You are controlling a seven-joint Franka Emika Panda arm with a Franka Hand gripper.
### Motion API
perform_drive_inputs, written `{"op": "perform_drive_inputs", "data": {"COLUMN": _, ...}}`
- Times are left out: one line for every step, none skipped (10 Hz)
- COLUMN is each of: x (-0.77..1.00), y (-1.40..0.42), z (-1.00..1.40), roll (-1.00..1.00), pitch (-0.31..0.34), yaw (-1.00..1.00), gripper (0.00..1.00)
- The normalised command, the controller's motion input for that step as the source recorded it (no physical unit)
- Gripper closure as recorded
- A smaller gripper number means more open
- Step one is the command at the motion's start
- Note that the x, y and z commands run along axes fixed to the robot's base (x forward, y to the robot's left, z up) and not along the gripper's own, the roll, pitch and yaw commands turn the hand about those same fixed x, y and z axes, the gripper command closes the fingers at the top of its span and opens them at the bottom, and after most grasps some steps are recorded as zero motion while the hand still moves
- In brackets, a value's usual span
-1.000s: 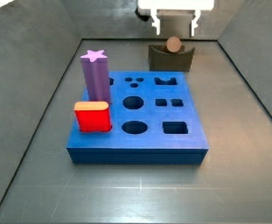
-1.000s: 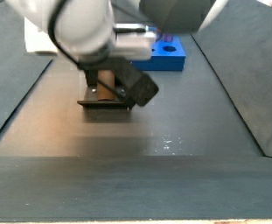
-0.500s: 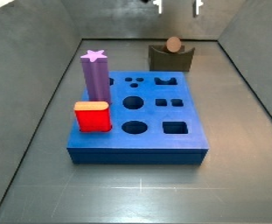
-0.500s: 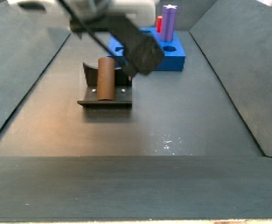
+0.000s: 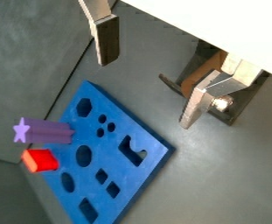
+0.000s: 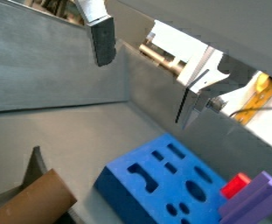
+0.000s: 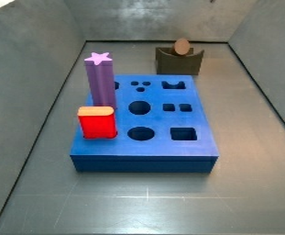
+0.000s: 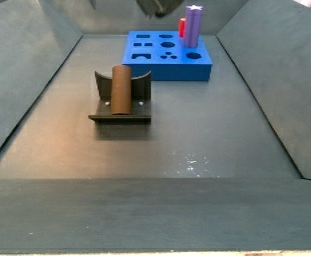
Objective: Pick up the round object. Move up. Place the round object on the fixture. Regrasp the round object. Move to above the board. Insert the round object.
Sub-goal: Regrasp the round object.
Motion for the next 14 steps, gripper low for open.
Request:
{"op": "perform_drive_inputs", "data": {"x": -0.02, "y": -0.02, "z": 0.02, "roll": 1.0, "pitch": 0.033, "yaw": 0.02, "gripper": 0.0}}
{"op": "perform_drive_inputs", "data": {"x": -0.01, "y": -0.04, "z": 0.02, "roll": 1.0, "pitch": 0.031, "yaw": 0.02, "gripper": 0.0}}
{"op": "perform_drive_inputs", "data": {"x": -0.02, "y": -0.04, "z": 0.03, "roll": 1.0, "pitch": 0.029, "yaw": 0.02, "gripper": 0.0}}
{"op": "perform_drive_inputs", "data": {"x": -0.03, "y": -0.04, "z": 0.03, "roll": 1.0, "pitch": 0.027, "yaw": 0.02, "gripper": 0.0}}
{"op": "perform_drive_inputs", "data": {"x": -0.04, "y": -0.03, "z": 0.01, "roll": 1.0, "pitch": 0.021, "yaw": 0.02, "gripper": 0.0}}
{"op": "perform_drive_inputs", "data": {"x": -0.04, "y": -0.03, "z": 0.01, "roll": 1.0, "pitch": 0.019, "yaw": 0.02, "gripper": 0.0}}
{"op": "perform_drive_inputs", "data": {"x": -0.04, "y": -0.03, "z": 0.01, "roll": 1.0, "pitch": 0.013, "yaw": 0.02, "gripper": 0.0}}
{"op": "perform_drive_inputs", "data": {"x": -0.04, "y": -0.03, "z": 0.01, "roll": 1.0, "pitch": 0.009, "yaw": 0.02, "gripper": 0.0}}
{"op": "perform_drive_inputs", "data": {"x": -0.04, "y": -0.03, "z": 0.01, "roll": 1.0, "pitch": 0.004, "yaw": 0.02, "gripper": 0.0}}
{"op": "perform_drive_inputs", "data": {"x": -0.04, "y": -0.02, "z": 0.02, "roll": 1.0, "pitch": 0.0, "yaw": 0.02, "gripper": 0.0}}
{"op": "perform_drive_inputs", "data": {"x": -0.04, "y": -0.03, "z": 0.02, "roll": 1.0, "pitch": -0.006, "yaw": 0.02, "gripper": 0.0}}
{"op": "perform_drive_inputs", "data": {"x": -0.04, "y": -0.03, "z": 0.01, "roll": 1.0, "pitch": -0.009, "yaw": 0.02, "gripper": 0.0}}
{"op": "perform_drive_inputs", "data": {"x": -0.03, "y": -0.03, "z": 0.0, "roll": 1.0, "pitch": -0.017, "yaw": 0.02, "gripper": 0.0}}
{"op": "perform_drive_inputs", "data": {"x": -0.03, "y": -0.03, "z": 0.01, "roll": 1.0, "pitch": -0.022, "yaw": 0.02, "gripper": 0.0}}
